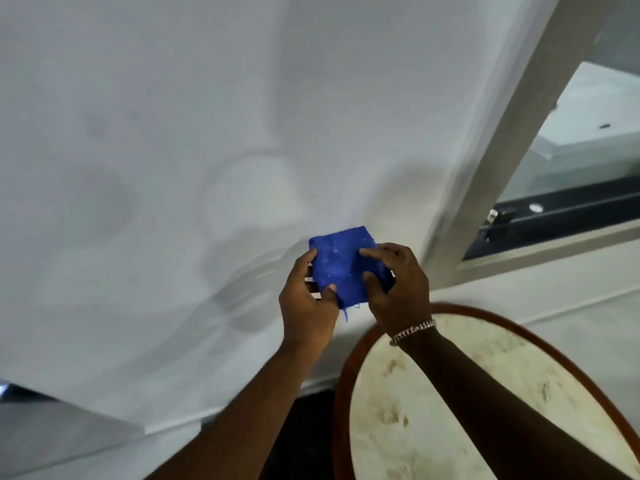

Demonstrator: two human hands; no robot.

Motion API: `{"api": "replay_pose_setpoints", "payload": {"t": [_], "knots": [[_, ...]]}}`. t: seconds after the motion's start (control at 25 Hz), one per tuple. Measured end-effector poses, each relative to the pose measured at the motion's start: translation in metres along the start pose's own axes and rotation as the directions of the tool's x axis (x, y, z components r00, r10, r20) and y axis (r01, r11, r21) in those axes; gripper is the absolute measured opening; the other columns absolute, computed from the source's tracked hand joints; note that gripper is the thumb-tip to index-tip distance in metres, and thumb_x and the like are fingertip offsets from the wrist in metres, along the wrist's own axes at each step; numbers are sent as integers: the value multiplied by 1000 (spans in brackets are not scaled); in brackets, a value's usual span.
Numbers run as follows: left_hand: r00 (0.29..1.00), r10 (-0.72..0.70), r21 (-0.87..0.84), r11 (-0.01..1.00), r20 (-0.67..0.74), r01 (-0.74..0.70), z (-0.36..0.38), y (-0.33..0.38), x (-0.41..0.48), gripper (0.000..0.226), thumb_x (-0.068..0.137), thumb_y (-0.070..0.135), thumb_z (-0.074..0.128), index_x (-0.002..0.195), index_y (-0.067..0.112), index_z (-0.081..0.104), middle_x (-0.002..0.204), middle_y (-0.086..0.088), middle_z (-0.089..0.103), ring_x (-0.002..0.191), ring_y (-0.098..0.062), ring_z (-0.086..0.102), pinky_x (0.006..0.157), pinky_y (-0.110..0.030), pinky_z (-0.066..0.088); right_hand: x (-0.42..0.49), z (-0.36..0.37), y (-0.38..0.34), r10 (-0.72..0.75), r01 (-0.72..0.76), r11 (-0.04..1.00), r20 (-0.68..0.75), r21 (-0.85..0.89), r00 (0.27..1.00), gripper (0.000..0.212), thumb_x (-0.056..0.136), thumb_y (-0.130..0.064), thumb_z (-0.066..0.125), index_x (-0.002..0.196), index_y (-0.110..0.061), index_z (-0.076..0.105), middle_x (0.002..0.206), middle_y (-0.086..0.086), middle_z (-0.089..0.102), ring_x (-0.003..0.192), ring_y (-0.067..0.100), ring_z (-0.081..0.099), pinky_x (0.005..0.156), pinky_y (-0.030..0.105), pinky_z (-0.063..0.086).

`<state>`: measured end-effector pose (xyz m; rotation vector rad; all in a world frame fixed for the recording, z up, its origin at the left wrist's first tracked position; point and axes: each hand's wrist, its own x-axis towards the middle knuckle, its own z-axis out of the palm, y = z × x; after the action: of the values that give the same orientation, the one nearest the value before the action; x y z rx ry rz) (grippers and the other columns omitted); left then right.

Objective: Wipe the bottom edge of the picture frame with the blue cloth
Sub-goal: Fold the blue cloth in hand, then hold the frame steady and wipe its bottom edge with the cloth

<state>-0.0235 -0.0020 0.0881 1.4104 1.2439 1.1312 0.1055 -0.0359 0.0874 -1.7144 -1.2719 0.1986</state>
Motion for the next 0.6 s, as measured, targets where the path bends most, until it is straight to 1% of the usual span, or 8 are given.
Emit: {"api": "replay_pose_setpoints", "payload": {"t": [0.12,0.24,0.28,0.36,0.4,0.48,0.56,0.6], "knots": [[963,269,8,963,-21,-269,-34,87,13,58,82,-7,62,132,21,50,123,3,60,101,-17,63,77,-27,59,32,-33,-74,-190,194,981,-148,13,971,36,79,2,69,113,-10,66,119,15,59,93,6,52,72,-2,42],[845,531,47,847,-60,-529,-69,169,30,55,84,-6,61,134,13,49,124,5,56,107,-16,61,80,-20,57,67,-61,-147,-357,389,920,-305,49,883,38,79,-7,72,116,-11,64,120,12,57,97,-5,50,70,6,50],[807,587,65,809,-63,-584,-81,193,36,55,85,-7,60,135,11,48,124,6,55,108,-16,61,80,-16,56,76,-67,-170,-377,426,901,-340,80,862,41,79,-10,72,119,-12,62,122,9,55,104,-3,51,72,13,54],[732,678,70,735,-68,-674,-105,243,46,58,85,-9,59,138,12,46,122,8,54,107,-13,61,79,-11,54,95,-82,-218,-423,507,853,-405,124,810,50,78,-14,73,125,-13,58,128,6,52,117,11,54,77,26,59],[692,719,76,695,-66,-715,-117,264,50,60,85,-9,59,139,13,45,119,8,54,107,-9,60,78,-9,52,103,-88,-239,-457,553,823,-431,126,778,53,77,-17,73,128,-14,55,132,6,49,120,16,53,80,27,60],[589,806,98,592,-68,-800,-139,306,57,61,84,-9,59,139,13,44,117,7,53,105,1,57,76,-6,51,122,-97,-280,-510,631,769,-500,100,700,55,79,-19,72,131,-21,52,138,7,45,125,13,50,85,21,57],[485,871,129,491,-83,-861,-154,342,64,61,84,-8,60,139,11,44,119,6,52,102,1,57,78,-7,52,140,-103,-312,-534,680,732,-576,51,619,54,83,-19,70,132,-25,50,139,9,44,127,8,48,88,18,54],[441,893,146,450,-90,-881,-161,359,68,61,83,-8,60,139,10,44,120,4,54,102,-2,57,79,-10,54,148,-105,-327,-539,692,722,-605,28,587,54,84,-18,69,133,-26,49,139,10,43,127,8,48,90,19,54]]}}
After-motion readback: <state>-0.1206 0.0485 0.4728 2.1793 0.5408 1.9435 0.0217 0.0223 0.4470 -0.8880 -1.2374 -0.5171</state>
